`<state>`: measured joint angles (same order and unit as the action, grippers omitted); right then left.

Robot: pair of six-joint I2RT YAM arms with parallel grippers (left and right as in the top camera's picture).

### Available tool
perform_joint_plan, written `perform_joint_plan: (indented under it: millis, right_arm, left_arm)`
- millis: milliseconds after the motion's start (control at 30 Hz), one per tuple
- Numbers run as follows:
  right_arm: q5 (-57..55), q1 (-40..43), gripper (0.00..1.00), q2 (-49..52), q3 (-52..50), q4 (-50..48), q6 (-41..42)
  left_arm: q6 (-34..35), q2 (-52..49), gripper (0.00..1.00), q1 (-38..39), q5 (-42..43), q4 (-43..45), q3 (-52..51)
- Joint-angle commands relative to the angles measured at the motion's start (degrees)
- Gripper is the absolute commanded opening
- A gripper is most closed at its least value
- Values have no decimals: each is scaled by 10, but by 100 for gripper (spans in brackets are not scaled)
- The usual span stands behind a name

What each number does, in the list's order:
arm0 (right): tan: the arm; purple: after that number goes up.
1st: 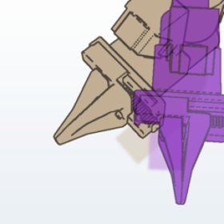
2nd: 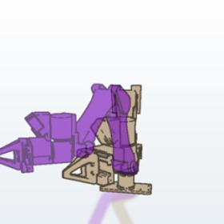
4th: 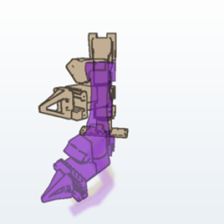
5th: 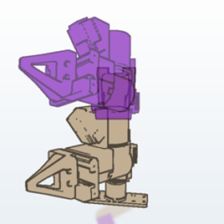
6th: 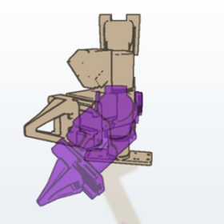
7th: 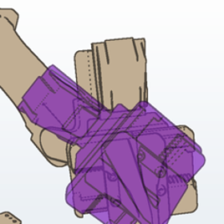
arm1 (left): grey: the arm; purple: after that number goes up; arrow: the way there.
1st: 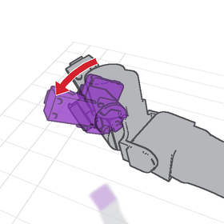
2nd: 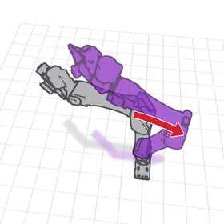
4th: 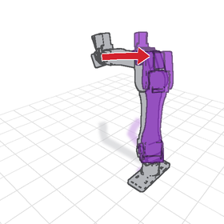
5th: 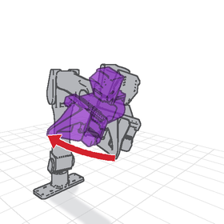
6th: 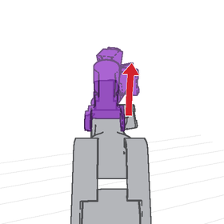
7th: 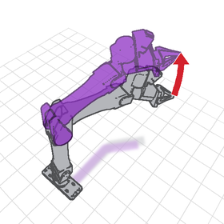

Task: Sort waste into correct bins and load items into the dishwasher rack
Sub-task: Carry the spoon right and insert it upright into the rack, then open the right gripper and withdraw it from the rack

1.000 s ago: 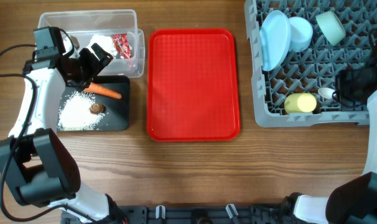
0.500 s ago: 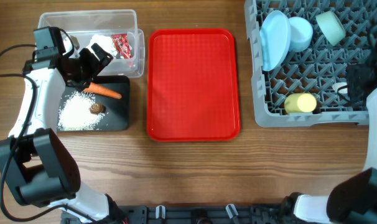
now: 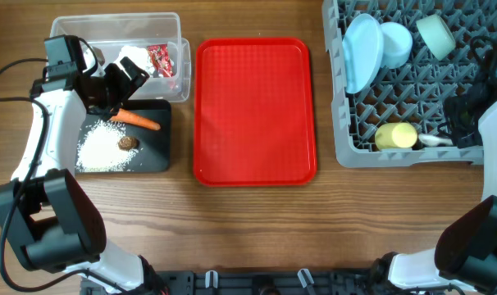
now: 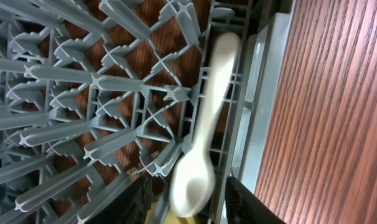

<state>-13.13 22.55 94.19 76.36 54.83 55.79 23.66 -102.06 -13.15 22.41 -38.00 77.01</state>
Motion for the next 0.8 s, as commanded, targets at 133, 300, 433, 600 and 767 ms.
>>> perform_joint_plan:
  millis: [133, 300, 433, 600, 767]
  right_arm:
    - [40, 1, 79, 0, 5, -31, -129]
    - [379, 0, 100, -68, 15, -100, -461]
    - [528, -34, 100, -152, 15, -105, -573]
    - [522, -119, 100, -241, 14, -64, -601]
    - [516, -128, 100, -243, 14, -36, -601]
  left_arm:
    - [-7, 9, 100, -3, 5, 0, 2]
    - [-7, 9, 100, -3, 5, 0, 2]
    - [-7, 9, 100, -3, 5, 0, 2]
    - [-7, 9, 100, -3, 5, 0, 2]
    - [-7, 9, 100, -3, 5, 0, 2]
